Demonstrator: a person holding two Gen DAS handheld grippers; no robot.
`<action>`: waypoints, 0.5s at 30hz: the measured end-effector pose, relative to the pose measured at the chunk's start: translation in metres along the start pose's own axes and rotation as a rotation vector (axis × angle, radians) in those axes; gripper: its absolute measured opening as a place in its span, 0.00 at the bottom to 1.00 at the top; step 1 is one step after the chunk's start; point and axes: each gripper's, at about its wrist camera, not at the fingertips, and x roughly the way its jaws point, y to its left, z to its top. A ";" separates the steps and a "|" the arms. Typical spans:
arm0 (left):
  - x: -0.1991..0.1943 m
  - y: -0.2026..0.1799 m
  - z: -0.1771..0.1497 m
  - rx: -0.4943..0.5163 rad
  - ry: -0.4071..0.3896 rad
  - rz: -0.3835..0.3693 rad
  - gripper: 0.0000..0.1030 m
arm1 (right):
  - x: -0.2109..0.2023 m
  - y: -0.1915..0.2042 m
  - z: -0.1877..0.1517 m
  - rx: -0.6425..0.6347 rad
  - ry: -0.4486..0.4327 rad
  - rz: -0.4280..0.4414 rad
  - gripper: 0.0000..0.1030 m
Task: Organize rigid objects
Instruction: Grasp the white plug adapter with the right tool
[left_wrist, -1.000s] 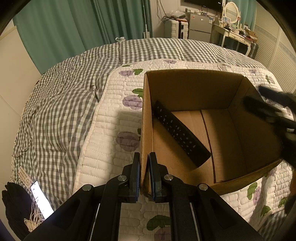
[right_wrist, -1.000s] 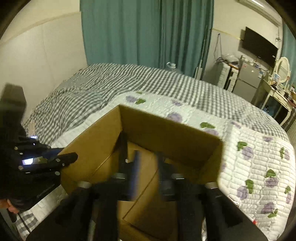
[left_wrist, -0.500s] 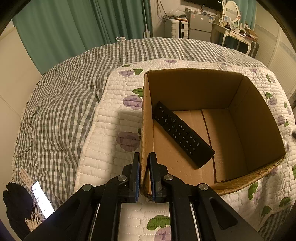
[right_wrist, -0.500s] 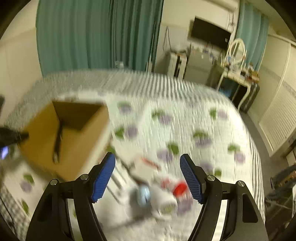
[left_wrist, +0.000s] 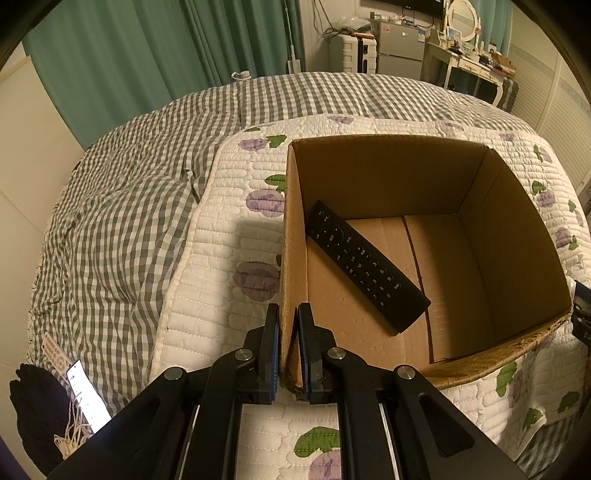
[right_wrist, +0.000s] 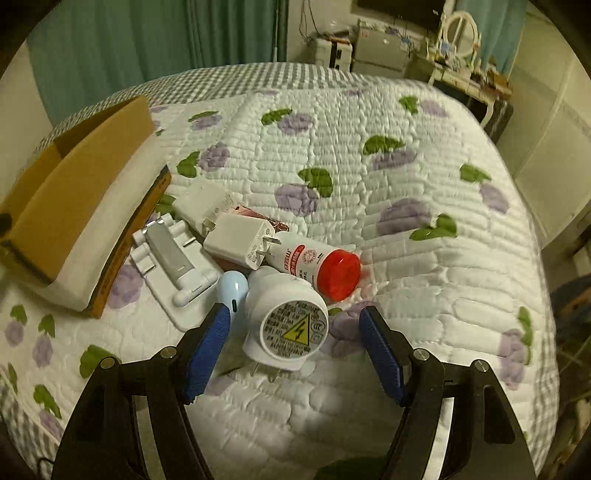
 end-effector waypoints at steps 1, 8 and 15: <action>-0.001 0.000 0.000 0.000 0.000 -0.001 0.09 | 0.002 0.000 0.001 0.002 0.004 0.003 0.70; 0.000 0.000 0.000 0.000 -0.001 0.000 0.09 | 0.009 0.002 0.001 0.001 0.020 0.006 0.48; 0.000 -0.001 0.000 0.002 0.001 0.000 0.09 | -0.007 0.002 0.002 0.006 -0.036 -0.010 0.48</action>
